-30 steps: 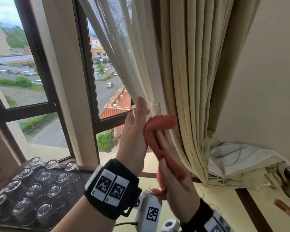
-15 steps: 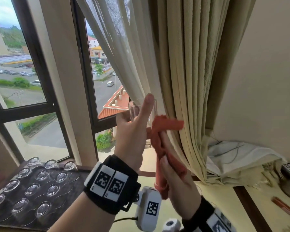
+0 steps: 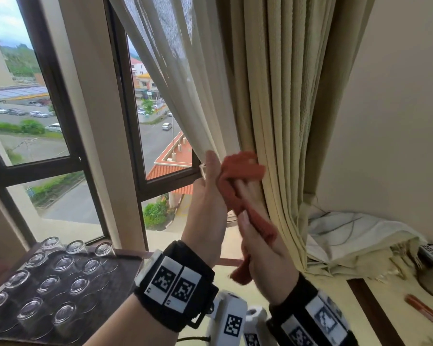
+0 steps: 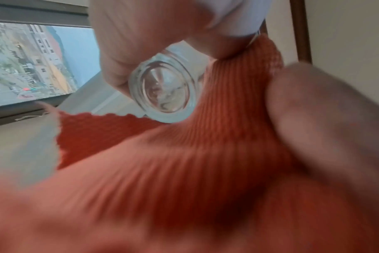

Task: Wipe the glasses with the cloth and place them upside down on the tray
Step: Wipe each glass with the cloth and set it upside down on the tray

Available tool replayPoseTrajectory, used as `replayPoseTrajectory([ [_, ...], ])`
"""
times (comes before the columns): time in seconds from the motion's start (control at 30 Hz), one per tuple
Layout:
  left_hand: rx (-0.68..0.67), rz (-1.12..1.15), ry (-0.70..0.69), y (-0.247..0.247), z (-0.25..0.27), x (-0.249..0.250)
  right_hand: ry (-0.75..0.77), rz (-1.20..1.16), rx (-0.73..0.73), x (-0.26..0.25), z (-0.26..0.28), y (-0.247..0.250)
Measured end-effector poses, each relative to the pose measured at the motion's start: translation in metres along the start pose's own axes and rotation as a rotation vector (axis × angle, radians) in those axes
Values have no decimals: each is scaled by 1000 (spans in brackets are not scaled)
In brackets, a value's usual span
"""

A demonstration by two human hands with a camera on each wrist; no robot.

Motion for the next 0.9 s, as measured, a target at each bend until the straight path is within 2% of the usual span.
replayPoseTrajectory([
  [0.07, -24, 46, -8, 9, -4, 2, -3, 24, -76, 4, 22, -4],
  [0.13, -16, 64, 12, 17, -6, 3, -91, -17, -69, 12, 36, -5],
  [0.17, -4, 35, 30, 19, -7, 1, -83, -11, -46, 16, 39, -4],
  [0.33, -40, -28, 59, 7, 4, -8, -143, -91, 64, 15, 7, 5],
  [0.43, -48, -23, 61, -1, 8, -12, -12, -54, 44, -4, -11, 7],
  [0.53, -34, 59, 55, 4, 3, -7, 101, 93, -75, -9, 0, 5],
  [0.63, -14, 65, 54, 15, -2, -2, 35, 100, -112, 7, 36, 1],
  [0.7, -7, 21, 53, 20, -4, -2, -55, 52, -68, 15, 49, 0],
  [0.8, -20, -19, 38, 17, 4, -4, -206, -59, 55, 16, 37, 0],
  [0.9, -79, 7, 69, 5, 12, -10, -195, -83, 141, 4, 9, 5],
])
Point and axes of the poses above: each hand's wrist, its own z-axis away from the middle knuckle, its own y-axis out of the back of the hand, x = y × z, the point moved 2 cm from there along -z, towards the middle knuckle, and after that the axes turned 13 degrees about y, right-handed, at the moved point
